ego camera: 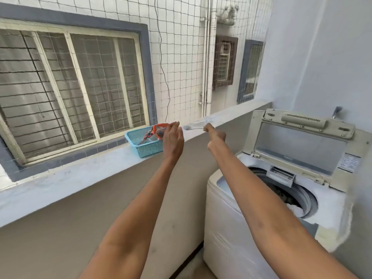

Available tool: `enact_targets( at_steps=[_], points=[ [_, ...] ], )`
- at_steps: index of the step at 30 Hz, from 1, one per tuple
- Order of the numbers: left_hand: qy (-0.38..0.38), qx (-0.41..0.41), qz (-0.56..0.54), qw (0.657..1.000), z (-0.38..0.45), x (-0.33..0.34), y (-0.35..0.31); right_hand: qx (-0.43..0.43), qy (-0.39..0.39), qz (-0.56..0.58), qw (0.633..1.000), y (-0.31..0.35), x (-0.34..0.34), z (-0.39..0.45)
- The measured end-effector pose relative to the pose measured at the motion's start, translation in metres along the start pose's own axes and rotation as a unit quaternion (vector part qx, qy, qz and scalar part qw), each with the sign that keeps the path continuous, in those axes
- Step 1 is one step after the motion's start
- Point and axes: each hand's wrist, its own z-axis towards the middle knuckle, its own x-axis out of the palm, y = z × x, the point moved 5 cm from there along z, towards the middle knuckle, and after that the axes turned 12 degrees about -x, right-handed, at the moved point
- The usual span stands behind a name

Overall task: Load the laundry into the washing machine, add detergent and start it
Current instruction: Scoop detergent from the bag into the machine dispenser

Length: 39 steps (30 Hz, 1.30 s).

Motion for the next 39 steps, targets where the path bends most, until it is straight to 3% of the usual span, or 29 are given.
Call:
enact_targets(
  at_steps=[9, 16, 21, 29, 39],
  points=[
    [0.071, -0.025, 0.003, 0.997, -0.033, 0.115, -0.011, -0.021, -0.116, -0.024, 0.993, -0.008, -0.110, 0.049],
    [0.164, -0.020, 0.004, 0.986, -0.060, 0.257, -0.009, -0.039, -0.208, -0.027, 0.977, -0.055, -0.194, 0.119],
    [0.233, -0.030, 0.029, 0.972, -0.080, 0.349, 0.005, -0.005, -0.265, -0.035, 0.964, -0.100, -0.250, 0.163],
    [0.335, -0.022, 0.102, 0.936, -0.112, 0.451, 0.038, 0.050, -0.310, -0.062, 0.948, -0.167, -0.326, 0.214],
    [0.462, 0.095, 0.202, 0.858, -0.108, 0.571, 0.074, 0.048, -0.387, -0.178, 0.904, -0.211, -0.389, 0.296]
  ],
)
